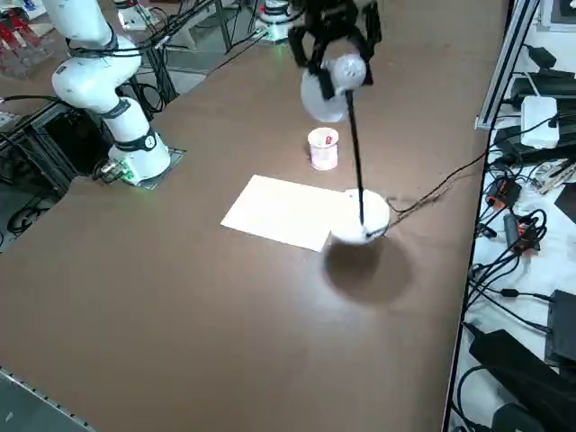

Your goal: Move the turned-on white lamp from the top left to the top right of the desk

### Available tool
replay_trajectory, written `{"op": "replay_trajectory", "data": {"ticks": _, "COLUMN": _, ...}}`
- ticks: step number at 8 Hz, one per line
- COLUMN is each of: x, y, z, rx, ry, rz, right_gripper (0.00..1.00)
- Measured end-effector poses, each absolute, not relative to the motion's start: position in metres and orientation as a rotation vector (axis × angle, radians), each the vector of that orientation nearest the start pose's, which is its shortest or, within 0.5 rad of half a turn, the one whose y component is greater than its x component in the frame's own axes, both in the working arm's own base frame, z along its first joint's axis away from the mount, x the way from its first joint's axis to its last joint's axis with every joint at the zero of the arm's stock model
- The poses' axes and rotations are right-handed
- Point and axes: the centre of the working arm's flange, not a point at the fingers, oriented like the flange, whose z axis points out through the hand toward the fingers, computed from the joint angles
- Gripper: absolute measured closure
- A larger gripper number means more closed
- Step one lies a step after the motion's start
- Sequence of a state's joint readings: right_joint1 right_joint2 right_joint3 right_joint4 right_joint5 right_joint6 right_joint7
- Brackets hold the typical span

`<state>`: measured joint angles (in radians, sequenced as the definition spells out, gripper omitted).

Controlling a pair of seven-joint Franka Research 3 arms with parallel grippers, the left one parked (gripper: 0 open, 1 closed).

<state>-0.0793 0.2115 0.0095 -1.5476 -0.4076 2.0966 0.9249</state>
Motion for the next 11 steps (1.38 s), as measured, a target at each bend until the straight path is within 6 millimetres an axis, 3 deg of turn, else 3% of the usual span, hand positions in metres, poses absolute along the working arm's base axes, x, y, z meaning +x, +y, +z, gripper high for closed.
{"op": "replay_trajectory", "data": {"ticks": 2, "x": 0.670, "y": -0.093, "z": 0.522, "rx": -3.086, "ry": 1.365, "rz": -0.772, "right_gripper": 0.28}}
{"op": "replay_trajectory", "data": {"ticks": 4, "x": 0.679, "y": -0.099, "z": 0.496, "rx": -3.101, "ry": 1.354, "rz": -0.756, "right_gripper": 0.28}}
{"op": "replay_trajectory", "data": {"ticks": 11, "x": 0.678, "y": -0.106, "z": 0.485, "rx": -3.020, "ry": 1.481, "rz": -0.759, "right_gripper": 0.28}}
